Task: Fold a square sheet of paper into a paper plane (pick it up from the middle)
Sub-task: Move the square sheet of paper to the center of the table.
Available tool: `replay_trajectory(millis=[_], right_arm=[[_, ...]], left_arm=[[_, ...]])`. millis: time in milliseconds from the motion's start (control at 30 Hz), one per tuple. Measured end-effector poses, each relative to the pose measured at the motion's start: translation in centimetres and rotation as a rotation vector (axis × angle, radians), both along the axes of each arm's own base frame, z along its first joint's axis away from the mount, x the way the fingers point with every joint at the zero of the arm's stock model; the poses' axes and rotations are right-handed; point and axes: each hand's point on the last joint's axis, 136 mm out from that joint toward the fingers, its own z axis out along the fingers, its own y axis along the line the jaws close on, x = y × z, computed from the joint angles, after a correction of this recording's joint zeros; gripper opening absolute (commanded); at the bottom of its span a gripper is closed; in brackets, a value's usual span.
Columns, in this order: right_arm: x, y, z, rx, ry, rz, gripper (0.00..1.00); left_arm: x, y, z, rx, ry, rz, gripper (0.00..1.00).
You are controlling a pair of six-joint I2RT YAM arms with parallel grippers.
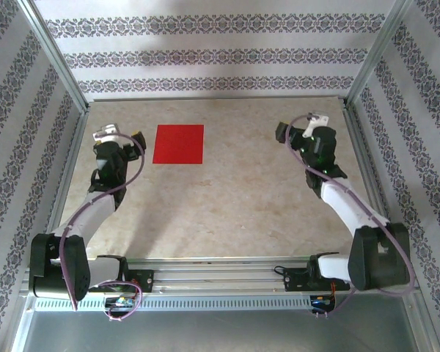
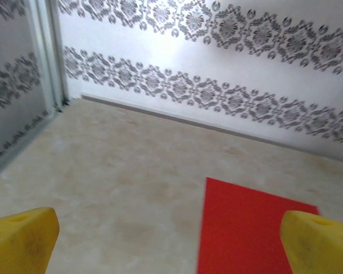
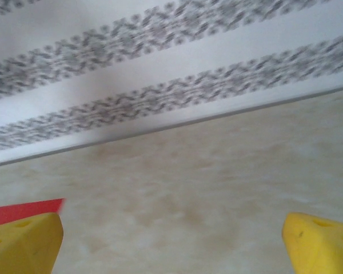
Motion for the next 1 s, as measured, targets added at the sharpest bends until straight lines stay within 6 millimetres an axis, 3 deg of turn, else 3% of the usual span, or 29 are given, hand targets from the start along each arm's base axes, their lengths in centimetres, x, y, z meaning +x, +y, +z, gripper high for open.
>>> replay_trajectory(millis=[67,167,300,500,700,1000], right_arm=[[1.2,3.8,-1.3,0.064,0.093,0.090,0.98],[2.4,10.0,-4.1,0.108,0.227,0.213,0.98],[2.3,18.8,-7.7,0.140,0.372,0.354,0.92],[2.4,28.1,-11.3,0.193,0.491,0.437,0.77],[4.5,31.7,-14.3,0.230,0.564,0.427,0.64],[6.0,33.4,-18.7,0.205,0.651,0.388,0.61]], left_arm=[[0.4,-0.6,-0.7,-0.067,0.047,-0.016,0.99],[0.0,-1.4,-3.6,-0.154,0.158,-0.034,0.99],[-1.1,-2.6,-7.4,-0.242,0.302,-0.060,0.99],[-2.3,-3.5,-8.6,-0.303,0.370,-0.082,0.99],[-3.5,-4.0,-9.0,-0.326,0.389,-0.100,0.99],[-3.7,-4.9,-9.3,-0.361,0.409,-0.139,0.99]])
